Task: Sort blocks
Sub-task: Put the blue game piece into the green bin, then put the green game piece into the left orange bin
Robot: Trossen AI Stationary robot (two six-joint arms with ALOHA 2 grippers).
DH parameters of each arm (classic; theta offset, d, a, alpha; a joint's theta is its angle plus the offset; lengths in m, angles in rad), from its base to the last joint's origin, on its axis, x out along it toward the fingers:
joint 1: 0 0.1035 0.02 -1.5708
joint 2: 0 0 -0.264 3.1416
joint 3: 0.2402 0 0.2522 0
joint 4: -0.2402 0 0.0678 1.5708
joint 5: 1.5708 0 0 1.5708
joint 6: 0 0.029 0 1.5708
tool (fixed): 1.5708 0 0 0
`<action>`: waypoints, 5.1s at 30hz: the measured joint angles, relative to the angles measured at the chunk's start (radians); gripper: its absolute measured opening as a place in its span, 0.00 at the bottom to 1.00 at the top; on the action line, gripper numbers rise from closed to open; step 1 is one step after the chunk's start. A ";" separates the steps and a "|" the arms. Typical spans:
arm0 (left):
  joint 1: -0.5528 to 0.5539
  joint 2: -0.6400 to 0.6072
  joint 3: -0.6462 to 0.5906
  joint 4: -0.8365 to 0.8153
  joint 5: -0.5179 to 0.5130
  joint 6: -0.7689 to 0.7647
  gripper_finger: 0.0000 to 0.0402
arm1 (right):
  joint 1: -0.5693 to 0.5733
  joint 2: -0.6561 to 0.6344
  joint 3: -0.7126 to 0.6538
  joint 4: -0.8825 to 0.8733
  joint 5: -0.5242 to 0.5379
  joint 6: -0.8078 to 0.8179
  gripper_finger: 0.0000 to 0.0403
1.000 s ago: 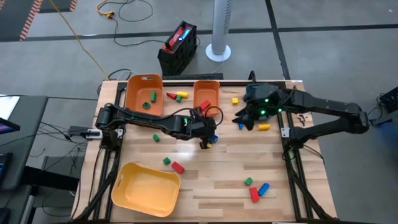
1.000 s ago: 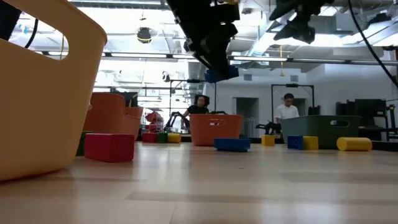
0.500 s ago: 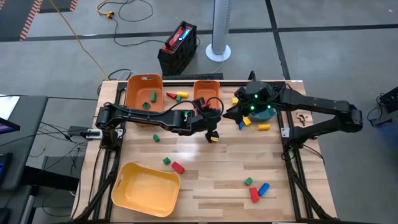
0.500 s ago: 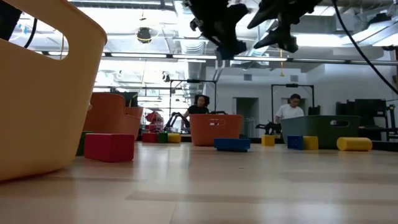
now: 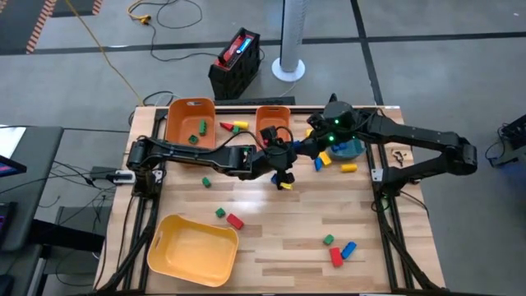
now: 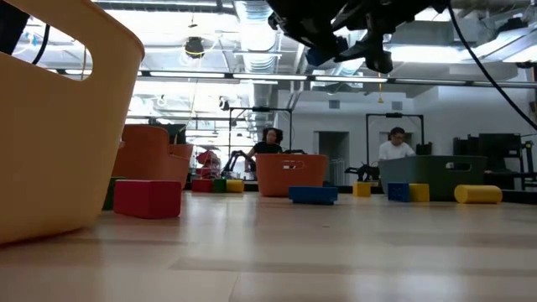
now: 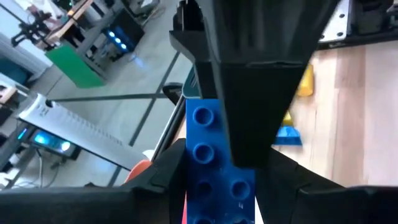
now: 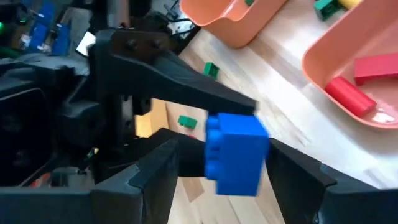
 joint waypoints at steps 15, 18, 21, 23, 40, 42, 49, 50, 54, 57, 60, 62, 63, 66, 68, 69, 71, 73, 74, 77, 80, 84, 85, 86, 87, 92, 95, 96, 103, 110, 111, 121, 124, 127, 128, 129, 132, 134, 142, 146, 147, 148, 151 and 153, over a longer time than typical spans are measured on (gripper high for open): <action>-0.003 0.000 0.000 0.100 0.040 0.089 0.33 | -0.013 -0.001 0.001 0.005 -0.016 -0.029 0.26; 0.000 0.000 0.000 0.088 0.036 0.068 0.37 | -0.015 0.000 0.001 0.001 -0.016 -0.033 0.22; 0.002 0.000 0.000 0.067 0.030 -0.013 0.50 | -0.026 0.000 0.000 -0.018 -0.034 -0.054 0.22; 0.002 0.000 0.000 0.066 0.013 -0.056 0.58 | -0.035 0.000 0.000 -0.037 -0.042 -0.053 0.22; 0.020 -0.001 0.121 -0.515 -0.038 -0.503 0.75 | -0.247 -0.070 0.000 -0.420 -0.015 -0.251 0.23; 0.014 -0.001 0.121 -0.548 -0.033 -0.528 0.74 | -0.294 -0.072 0.000 -0.490 0.012 -0.300 0.23; -0.013 -0.003 0.098 -0.609 -0.028 -0.577 0.68 | -0.439 -0.070 0.000 -0.668 0.109 -0.459 0.23; -0.015 -0.004 0.075 -0.609 -0.028 -0.587 0.67 | -0.456 -0.070 0.000 -0.685 0.128 -0.479 0.23; -0.030 -0.006 -0.021 -0.612 -0.013 -0.659 0.63 | -0.526 -0.070 0.000 -0.733 0.149 -0.535 0.23; -0.057 -0.008 -0.049 -0.600 -0.005 -0.729 0.62 | -0.562 -0.068 0.000 -0.772 0.150 -0.562 0.23; -0.081 -0.008 -0.051 -0.595 0.002 -0.749 0.61 | -0.573 -0.054 -0.009 -0.763 0.150 -0.581 0.23; -0.086 -0.008 -0.051 -0.590 0.001 -0.749 0.61 | -0.574 -0.033 -0.028 -0.746 0.159 -0.600 0.23; -0.086 -0.008 -0.051 -0.587 0.001 -0.749 0.61 | -0.574 -0.017 -0.039 -0.734 0.164 -0.608 0.23; -0.081 -0.019 -0.052 -0.571 0.016 -0.748 0.61 | -0.574 0.040 -0.062 -0.702 0.165 -0.618 0.23; -0.066 -0.037 -0.051 -0.525 0.054 -0.735 0.61 | -0.574 0.077 -0.070 -0.687 0.166 -0.622 0.23; -0.058 -0.045 -0.052 -0.512 0.075 -0.723 0.61 | -0.574 0.095 -0.071 -0.676 0.167 -0.623 0.23; -0.039 -0.063 -0.051 -0.442 0.120 -0.690 0.61 | -0.574 0.134 -0.071 -0.642 0.168 -0.625 0.23; -0.022 -0.078 -0.051 -0.397 0.176 -0.642 0.61 | -0.574 0.174 -0.071 -0.621 0.168 -0.625 0.23; -0.012 -0.081 -0.051 -0.358 0.216 -0.619 0.61 | -0.574 0.198 -0.071 -0.614 0.168 -0.625 0.23; 0.012 -0.087 -0.051 -0.282 0.339 -0.568 0.61 | -0.572 0.268 -0.071 -0.603 0.168 -0.628 0.26; 0.024 -0.089 -0.051 -0.229 0.385 -0.561 0.61 | -0.565 0.328 -0.071 -0.604 0.167 -0.660 0.33; 0.024 -0.088 -0.051 -0.249 0.385 -0.560 0.61 | -0.556 0.356 -0.071 -0.607 0.163 -0.676 0.46; 0.022 -0.088 -0.051 -0.253 0.385 -0.559 0.61 | -0.556 0.355 -0.071 -0.608 0.163 -0.676 0.49; 0.019 -0.088 -0.051 -0.251 0.385 -0.559 0.61 | -0.557 0.350 -0.071 -0.612 0.162 -0.676 0.52; 0.016 -0.088 -0.051 -0.253 0.385 -0.559 0.61 | -0.557 0.342 -0.071 -0.615 0.162 -0.676 0.55; 0.014 -0.096 -0.051 -0.293 0.384 -0.562 0.61 | -0.557 0.259 -0.034 -0.680 0.164 -0.675 0.63; 0.015 -0.123 -0.051 -0.334 0.373 -0.562 0.61 | -0.545 0.178 0.030 -0.723 0.172 -0.668 0.63; 0.016 -0.133 -0.051 -0.345 0.358 -0.563 0.61 | -0.538 0.148 0.054 -0.734 0.172 -0.657 0.63; 0.019 -0.221 -0.051 -0.391 0.238 -0.578 0.61 | -0.409 -0.002 0.177 -0.740 0.225 -0.598 0.63; 0.016 -0.238 -0.051 -0.547 0.240 -0.600 0.61 | -0.199 -0.014 0.184 -0.714 0.225 -0.503 0.63; 0.015 -0.238 -0.051 -0.572 0.247 -0.607 0.61 | -0.171 -0.013 0.181 -0.693 0.225 -0.493 0.63; -0.015 -0.233 -0.089 -0.557 0.261 -0.679 0.61 | 0.088 -0.016 0.131 -0.442 0.174 -0.393 0.63; -0.035 -0.233 -0.089 -0.584 0.300 -0.685 0.61 | 0.162 -0.016 0.131 -0.468 0.150 -0.402 0.63; -0.058 -0.233 -0.089 -0.625 0.324 -0.677 0.61 | 0.225 -0.012 0.131 -0.484 0.146 -0.429 0.63; -0.064 -0.233 -0.089 -0.637 0.328 -0.672 0.61 | 0.240 -0.011 0.131 -0.486 0.146 -0.435 0.63; -0.067 -0.233 -0.089 -0.644 0.328 -0.668 0.61 | 0.252 -0.008 0.130 -0.485 0.146 -0.438 0.63; -0.070 -0.233 -0.089 -0.644 0.326 -0.659 0.61 | 0.282 -0.005 0.130 -0.477 0.152 -0.437 0.63; -0.070 -0.233 -0.089 -0.644 0.319 -0.644 0.61 | 0.310 -0.006 0.130 -0.468 0.199 -0.437 0.63; -0.057 -0.225 -0.163 -0.460 0.333 -0.565 0.61 | 0.414 -0.001 0.098 -0.426 0.281 -0.368 0.63; -0.054 -0.223 -0.273 -0.349 0.438 -0.565 0.61 | 0.460 -0.008 0.011 -0.380 0.283 -0.262 0.63; -0.054 -0.223 -0.296 -0.322 0.466 -0.566 0.61 | 0.478 -0.008 -0.007 -0.366 0.283 -0.237 0.63; -0.055 -0.223 -0.315 -0.307 0.492 -0.569 0.61 | 0.496 -0.008 -0.023 -0.353 0.283 -0.210 0.63; -0.064 -0.227 -0.345 -0.314 0.546 -0.538 0.61 | 0.542 0.001 -0.048 -0.281 0.302 -0.125 0.63; -0.065 -0.242 -0.357 -0.318 0.581 -0.488 0.61 | 0.566 0.002 -0.060 -0.250 0.341 -0.059 0.63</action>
